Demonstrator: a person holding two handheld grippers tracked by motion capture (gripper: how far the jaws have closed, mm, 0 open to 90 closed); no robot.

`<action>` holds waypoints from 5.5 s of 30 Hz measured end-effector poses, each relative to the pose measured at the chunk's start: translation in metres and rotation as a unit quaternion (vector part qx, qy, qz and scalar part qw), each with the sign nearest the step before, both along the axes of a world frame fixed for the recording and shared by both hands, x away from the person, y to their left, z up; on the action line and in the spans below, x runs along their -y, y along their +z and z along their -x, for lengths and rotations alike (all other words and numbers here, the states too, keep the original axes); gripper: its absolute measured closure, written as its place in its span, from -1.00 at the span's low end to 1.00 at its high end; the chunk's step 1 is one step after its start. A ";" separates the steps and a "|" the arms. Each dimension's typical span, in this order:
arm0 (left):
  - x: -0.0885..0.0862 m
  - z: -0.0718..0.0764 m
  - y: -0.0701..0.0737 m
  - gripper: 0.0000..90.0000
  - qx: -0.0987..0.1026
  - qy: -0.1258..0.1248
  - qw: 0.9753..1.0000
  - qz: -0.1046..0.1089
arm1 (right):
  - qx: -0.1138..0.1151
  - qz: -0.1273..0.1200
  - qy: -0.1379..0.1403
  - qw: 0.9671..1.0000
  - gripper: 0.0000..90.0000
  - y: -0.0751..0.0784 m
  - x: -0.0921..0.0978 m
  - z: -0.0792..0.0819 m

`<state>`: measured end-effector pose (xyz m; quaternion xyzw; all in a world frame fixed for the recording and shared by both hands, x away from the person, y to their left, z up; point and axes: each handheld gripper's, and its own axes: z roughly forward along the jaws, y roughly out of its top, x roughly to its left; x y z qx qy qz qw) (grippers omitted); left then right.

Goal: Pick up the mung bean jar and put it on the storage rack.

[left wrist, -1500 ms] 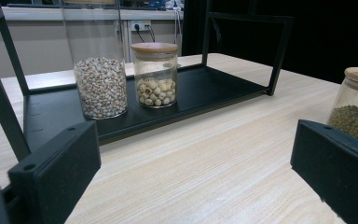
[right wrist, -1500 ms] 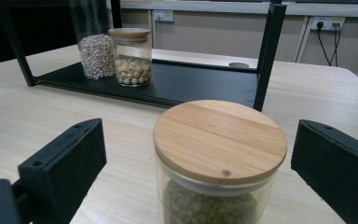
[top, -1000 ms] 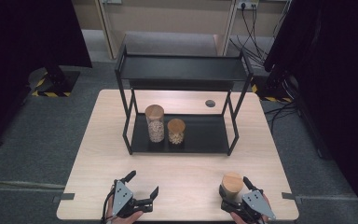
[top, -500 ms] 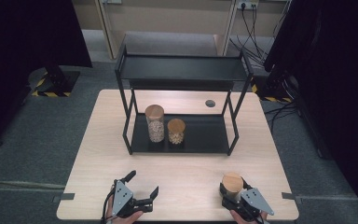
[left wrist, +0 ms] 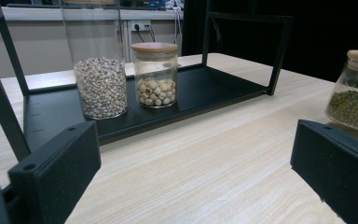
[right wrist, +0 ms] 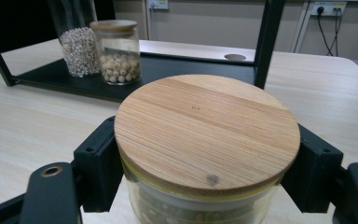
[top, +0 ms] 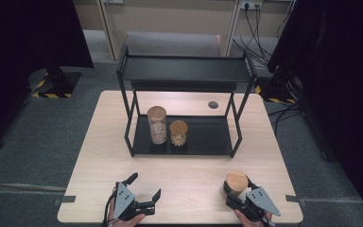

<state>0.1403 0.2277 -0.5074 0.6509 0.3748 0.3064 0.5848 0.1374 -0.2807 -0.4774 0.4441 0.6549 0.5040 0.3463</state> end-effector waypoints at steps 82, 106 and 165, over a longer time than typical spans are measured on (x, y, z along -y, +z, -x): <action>-0.003 0.000 0.000 -0.98 0.003 0.003 1.000 0.006 | -0.033 0.036 0.001 0.999 -0.44 0.031 -0.104 -0.187; -0.004 0.000 0.000 -0.98 0.004 0.002 1.000 0.007 | -0.045 0.028 -0.012 0.999 -0.60 0.020 -0.111 -0.198; -0.002 0.001 0.000 -0.98 0.004 0.002 1.000 0.005 | 0.024 -0.045 0.057 0.997 -0.94 0.019 -0.048 -0.050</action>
